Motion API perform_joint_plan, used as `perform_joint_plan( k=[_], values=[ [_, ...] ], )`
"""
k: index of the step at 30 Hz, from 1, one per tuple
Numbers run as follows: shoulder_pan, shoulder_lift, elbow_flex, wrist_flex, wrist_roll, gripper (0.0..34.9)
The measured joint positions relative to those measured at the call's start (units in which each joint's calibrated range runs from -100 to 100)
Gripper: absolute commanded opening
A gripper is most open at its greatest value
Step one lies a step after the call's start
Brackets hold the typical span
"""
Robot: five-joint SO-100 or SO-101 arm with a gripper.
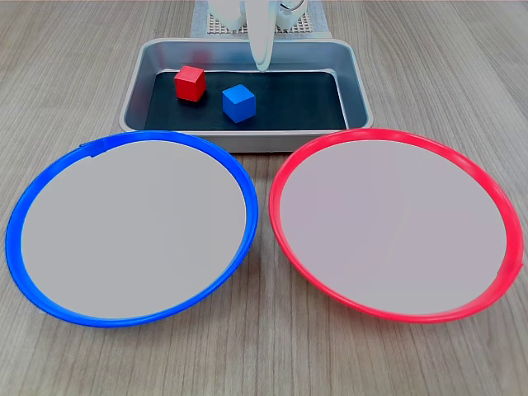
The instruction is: Move two blocks from tray to matching dishes
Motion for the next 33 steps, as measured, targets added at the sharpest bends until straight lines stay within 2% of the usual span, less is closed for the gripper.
perform_joint_plan(
  k=[5,10,11,12,14,18,23,33],
  values=[
    [-1.8,3.7,-1.5,0.7,0.8,0.1],
    [2.5,21.5,-17.2,10.5,9.0,0.4],
    [3.5,25.2,-20.3,12.3,10.4,3.9],
    [4.8,29.6,-24.0,14.3,12.4,9.3],
    [6.8,42.8,-33.2,17.5,18.2,17.7],
    [8.7,50.5,-35.8,16.0,23.4,23.1],
    [8.1,55.8,-35.1,11.3,28.8,22.1],
    [8.2,61.1,-31.3,1.8,32.4,18.6]
  ],
)
